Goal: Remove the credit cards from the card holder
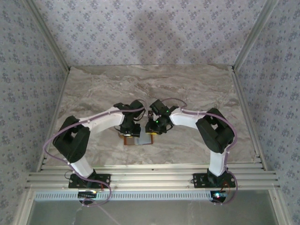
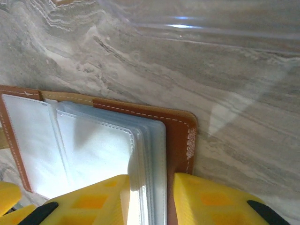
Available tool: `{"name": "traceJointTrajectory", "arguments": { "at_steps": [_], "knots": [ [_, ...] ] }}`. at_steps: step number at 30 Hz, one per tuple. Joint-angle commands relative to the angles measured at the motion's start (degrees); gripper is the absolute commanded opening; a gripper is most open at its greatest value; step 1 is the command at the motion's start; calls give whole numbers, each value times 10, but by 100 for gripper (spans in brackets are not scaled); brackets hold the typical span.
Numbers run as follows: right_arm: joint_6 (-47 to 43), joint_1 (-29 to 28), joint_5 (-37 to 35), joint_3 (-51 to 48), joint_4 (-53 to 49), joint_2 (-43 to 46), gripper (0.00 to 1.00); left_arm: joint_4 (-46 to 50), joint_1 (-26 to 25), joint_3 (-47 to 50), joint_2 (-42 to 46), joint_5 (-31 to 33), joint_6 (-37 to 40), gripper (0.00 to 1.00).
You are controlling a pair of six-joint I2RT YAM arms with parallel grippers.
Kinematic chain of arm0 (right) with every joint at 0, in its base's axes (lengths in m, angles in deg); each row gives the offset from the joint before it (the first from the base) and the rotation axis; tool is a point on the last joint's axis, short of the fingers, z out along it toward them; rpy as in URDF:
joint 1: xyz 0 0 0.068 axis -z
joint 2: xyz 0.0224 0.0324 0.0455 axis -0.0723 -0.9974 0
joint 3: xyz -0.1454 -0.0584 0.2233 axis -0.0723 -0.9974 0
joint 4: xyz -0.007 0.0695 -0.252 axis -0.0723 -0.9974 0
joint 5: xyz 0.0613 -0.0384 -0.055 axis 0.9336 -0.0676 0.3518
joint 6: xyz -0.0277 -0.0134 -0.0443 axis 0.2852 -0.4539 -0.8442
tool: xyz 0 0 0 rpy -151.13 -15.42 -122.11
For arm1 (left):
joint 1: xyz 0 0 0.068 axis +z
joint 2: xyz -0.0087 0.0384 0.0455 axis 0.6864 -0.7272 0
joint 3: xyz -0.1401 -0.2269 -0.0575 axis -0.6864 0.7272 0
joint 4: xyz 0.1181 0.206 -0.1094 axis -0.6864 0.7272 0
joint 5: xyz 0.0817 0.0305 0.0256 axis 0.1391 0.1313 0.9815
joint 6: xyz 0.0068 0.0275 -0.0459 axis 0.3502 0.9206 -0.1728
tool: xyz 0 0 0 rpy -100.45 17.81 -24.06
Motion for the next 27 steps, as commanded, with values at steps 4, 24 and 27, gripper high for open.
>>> {"name": "traceJointTrajectory", "arguments": {
  "at_steps": [4, 24, 27],
  "knots": [
    [22, -2, -39, -47, -34, 46, 32, -33, 6, 1, 19, -50, -8, 30],
    [89, 21, -21, -154, 82, 143, 33, -238, 6, 53, -7, -248, -98, 14],
    [90, 26, -20, -159, 84, 143, 24, -241, 6, 56, -12, -248, -105, 12]
  ]
}}
